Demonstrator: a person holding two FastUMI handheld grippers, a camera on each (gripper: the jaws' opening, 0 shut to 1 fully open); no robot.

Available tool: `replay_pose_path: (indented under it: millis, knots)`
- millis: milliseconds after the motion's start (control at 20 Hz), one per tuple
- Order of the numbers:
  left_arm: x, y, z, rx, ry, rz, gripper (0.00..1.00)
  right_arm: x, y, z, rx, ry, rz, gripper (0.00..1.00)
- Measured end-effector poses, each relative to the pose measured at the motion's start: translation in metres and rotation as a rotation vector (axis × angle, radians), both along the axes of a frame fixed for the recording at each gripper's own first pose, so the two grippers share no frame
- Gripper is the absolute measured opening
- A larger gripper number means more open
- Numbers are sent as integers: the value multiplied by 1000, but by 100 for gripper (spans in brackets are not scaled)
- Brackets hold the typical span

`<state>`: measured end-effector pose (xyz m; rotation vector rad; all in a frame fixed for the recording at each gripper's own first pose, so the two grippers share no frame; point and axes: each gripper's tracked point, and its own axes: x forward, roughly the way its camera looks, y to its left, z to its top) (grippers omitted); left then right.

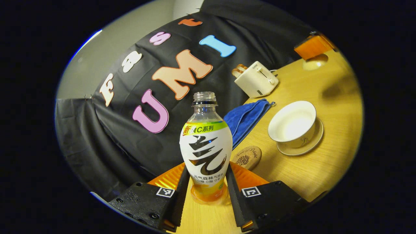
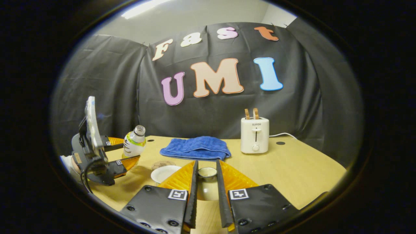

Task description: Open the teacup lid with one hand, grasp the water bottle and pour water into the teacup with the other hand; after pouring, place the water bottle on the coaster and then close the teacup lid.

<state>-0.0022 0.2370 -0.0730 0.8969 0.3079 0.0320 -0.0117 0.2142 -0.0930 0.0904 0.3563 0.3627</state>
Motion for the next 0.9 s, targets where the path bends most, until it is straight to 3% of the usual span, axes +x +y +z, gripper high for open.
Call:
replay_pose_path:
  millis: [900]
  knots:
    - [-5, -11, -15, 466, 138, -155, 60, -7, -2, -11, -5, 21, 7, 34]
